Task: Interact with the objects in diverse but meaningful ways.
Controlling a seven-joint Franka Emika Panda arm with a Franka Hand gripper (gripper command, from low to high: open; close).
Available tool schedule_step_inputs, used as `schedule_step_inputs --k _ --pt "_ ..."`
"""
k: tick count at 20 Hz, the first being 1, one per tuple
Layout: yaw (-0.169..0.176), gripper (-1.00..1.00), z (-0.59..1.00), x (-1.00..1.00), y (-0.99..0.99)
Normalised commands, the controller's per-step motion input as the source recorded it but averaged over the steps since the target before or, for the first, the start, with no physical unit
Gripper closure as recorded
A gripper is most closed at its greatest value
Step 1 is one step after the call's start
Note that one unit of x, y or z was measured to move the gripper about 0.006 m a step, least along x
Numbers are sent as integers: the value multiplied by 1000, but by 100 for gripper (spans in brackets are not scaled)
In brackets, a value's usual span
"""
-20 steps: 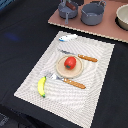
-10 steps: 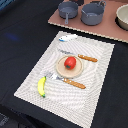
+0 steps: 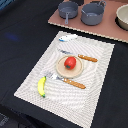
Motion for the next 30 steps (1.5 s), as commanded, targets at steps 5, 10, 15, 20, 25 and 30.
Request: schedule_step_inputs --k 5,10,15,20,25,30 --pt "0 100 -273 -91 0" --pt "0 100 -215 -39 0" --pt "0 100 97 367 0" --pt "0 100 35 342 0" --pt "-14 100 0 326 -51" --pt "0 100 0 373 -74"
